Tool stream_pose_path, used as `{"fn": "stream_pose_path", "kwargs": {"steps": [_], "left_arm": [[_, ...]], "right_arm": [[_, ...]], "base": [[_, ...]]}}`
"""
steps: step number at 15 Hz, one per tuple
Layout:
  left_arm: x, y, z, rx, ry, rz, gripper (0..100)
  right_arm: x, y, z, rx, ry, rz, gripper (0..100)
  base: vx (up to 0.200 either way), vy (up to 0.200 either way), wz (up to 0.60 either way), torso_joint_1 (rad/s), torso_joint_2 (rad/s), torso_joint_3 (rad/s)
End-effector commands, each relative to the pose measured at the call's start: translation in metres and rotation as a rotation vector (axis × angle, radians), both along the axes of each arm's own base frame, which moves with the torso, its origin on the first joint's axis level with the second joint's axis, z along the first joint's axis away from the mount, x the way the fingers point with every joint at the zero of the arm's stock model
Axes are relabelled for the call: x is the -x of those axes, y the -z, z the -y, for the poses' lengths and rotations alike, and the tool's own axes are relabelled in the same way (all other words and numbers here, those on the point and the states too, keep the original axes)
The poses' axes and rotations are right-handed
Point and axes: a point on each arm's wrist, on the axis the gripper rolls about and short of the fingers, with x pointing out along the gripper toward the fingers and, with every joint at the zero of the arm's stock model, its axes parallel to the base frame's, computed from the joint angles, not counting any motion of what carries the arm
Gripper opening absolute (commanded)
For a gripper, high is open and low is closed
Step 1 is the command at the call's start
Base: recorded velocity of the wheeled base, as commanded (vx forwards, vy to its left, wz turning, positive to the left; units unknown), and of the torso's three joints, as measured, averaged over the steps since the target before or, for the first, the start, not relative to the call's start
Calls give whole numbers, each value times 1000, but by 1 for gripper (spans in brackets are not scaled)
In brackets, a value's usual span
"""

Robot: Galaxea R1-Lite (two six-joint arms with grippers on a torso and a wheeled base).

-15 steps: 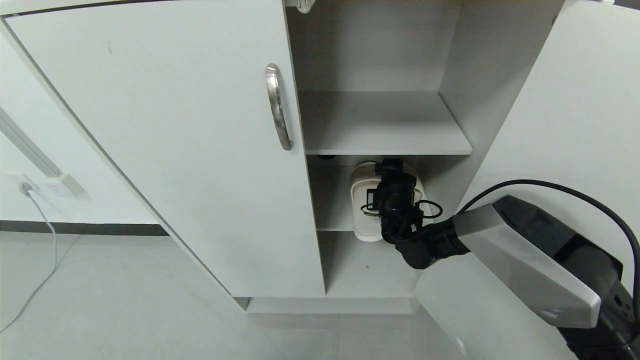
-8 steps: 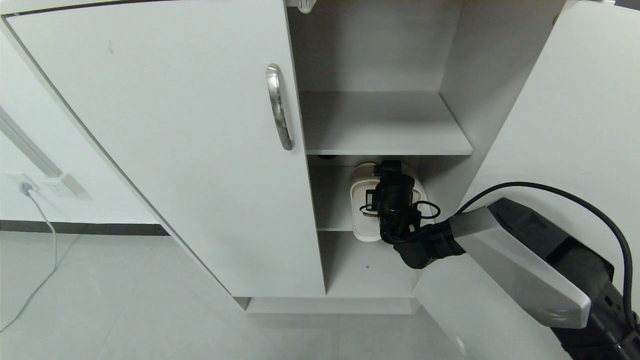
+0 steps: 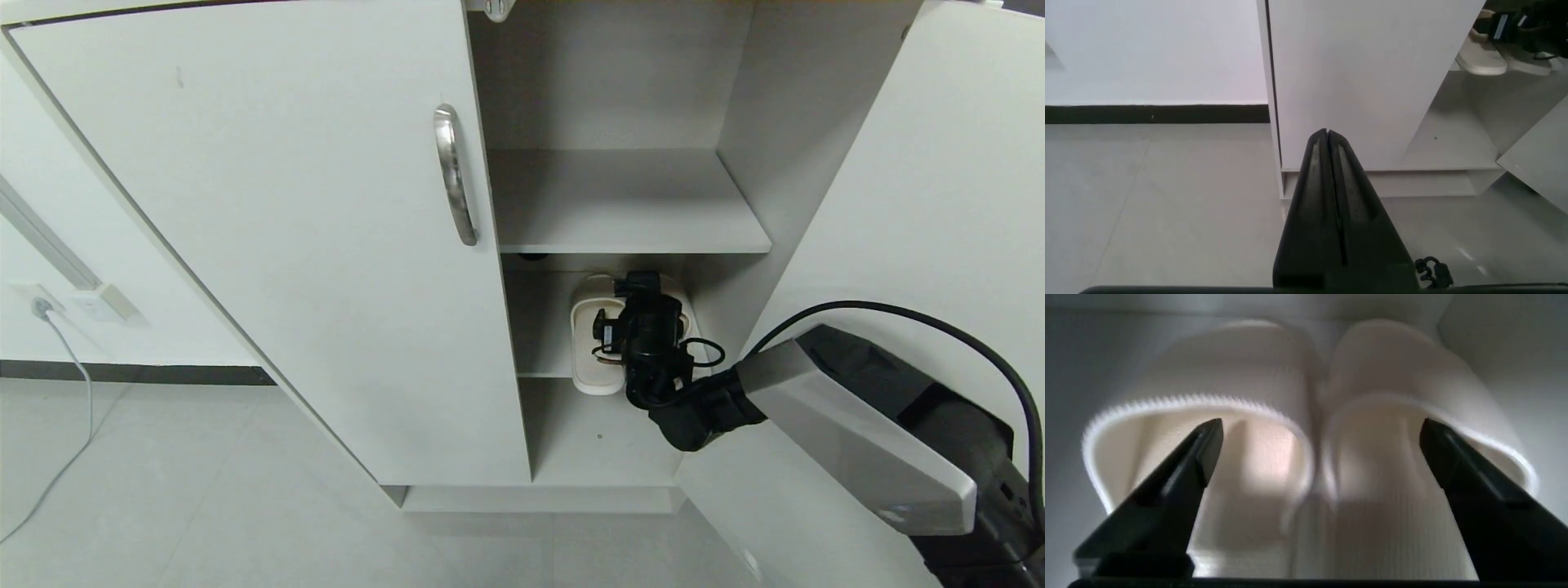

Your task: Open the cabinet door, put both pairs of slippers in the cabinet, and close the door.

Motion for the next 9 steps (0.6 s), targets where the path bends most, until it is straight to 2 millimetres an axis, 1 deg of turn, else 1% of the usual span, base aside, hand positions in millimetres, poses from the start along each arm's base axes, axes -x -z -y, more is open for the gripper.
{"fn": "stream_pose_path", "kwargs": {"steps": [1, 2, 3, 4, 5, 6, 9], "left_arm": [[0, 0, 0, 0, 0, -2, 0], [0, 0, 0, 0, 0, -2, 0], [0, 0, 0, 0, 0, -2, 0], [0, 0, 0, 0, 0, -2, 0], [0, 0, 0, 0, 0, -2, 0], [0, 0, 0, 0, 0, -2, 0], [0, 0, 0, 0, 0, -2, 0]], "right_arm": [[33, -22, 3, -4, -34, 9, 100], [51, -28, 2, -4, -59, 9, 100], [59, -30, 3, -2, -66, 7, 100], [77, -30, 4, 2, -83, 1, 100], [82, -29, 5, 4, -89, -2, 100], [99, -27, 7, 7, -111, -5, 100], [137, -29, 13, 14, -160, -13, 100]], "base": [[0, 0, 0, 0, 0, 0], [0, 0, 0, 0, 0, 0], [0, 0, 0, 0, 0, 0], [0, 0, 0, 0, 0, 0], [0, 0, 0, 0, 0, 0], [0, 0, 0, 0, 0, 0], [0, 0, 0, 0, 0, 0]]}}
